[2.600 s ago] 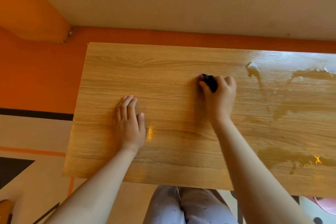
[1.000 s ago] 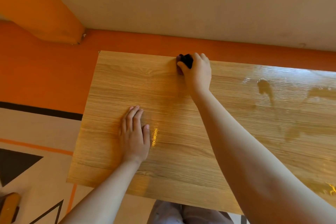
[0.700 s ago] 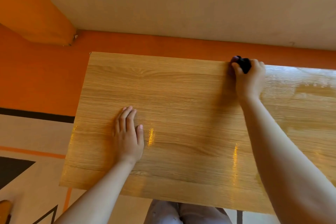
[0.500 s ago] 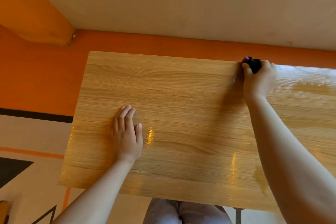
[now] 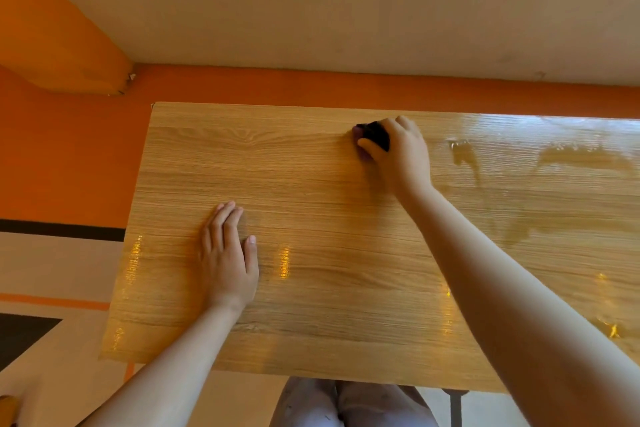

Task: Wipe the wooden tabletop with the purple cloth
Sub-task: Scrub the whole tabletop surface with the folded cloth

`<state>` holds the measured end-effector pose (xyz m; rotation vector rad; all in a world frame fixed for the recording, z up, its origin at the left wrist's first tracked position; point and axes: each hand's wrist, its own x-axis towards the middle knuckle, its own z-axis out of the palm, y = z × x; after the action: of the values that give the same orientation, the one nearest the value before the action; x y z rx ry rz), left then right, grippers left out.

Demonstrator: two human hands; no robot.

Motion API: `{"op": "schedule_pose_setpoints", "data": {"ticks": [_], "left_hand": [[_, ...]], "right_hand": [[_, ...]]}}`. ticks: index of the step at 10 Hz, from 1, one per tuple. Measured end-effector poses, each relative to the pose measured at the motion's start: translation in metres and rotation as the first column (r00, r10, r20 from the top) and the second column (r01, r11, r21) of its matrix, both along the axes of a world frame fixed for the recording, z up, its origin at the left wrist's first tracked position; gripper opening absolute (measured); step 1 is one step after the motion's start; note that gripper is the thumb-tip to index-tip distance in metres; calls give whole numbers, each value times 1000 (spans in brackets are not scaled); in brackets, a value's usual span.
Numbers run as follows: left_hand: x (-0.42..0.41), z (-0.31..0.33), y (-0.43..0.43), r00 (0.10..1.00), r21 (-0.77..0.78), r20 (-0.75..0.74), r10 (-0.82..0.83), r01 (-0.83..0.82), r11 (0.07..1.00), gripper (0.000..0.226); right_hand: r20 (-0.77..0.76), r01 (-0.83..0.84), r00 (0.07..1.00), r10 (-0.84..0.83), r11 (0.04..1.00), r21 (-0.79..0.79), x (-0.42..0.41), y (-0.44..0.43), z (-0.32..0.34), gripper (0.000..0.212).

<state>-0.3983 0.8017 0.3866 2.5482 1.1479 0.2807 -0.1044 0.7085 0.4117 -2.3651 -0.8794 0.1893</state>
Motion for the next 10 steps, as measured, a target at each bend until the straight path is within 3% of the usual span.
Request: {"op": "schedule_pose_setpoints", "data": {"ticks": [2,3,8,9,10], "left_hand": [[0,0,-1,1000,-1,2,7,-7,1000,47],[0,0,-1,1000,6,7,3,-3,1000,47],[1,-2,0,999,64,43,-25,22,998,45],[2,-3,0,999,60,39,-20,18,998,45],[1,-3,0,999,59,34,-21,19,998,45]], "right_hand": [[74,130,990,-123,987,-97,92,-52,8,35],[90,56,995,-43,988,-147,110,-60,9,33],[3,-391,917,399,901,-189,-17,-167,18,33],[13,-408,907,420,889,-209,3,-153,18,35],[64,-287,951,304,939,-191,39,-117,13,32]]}}
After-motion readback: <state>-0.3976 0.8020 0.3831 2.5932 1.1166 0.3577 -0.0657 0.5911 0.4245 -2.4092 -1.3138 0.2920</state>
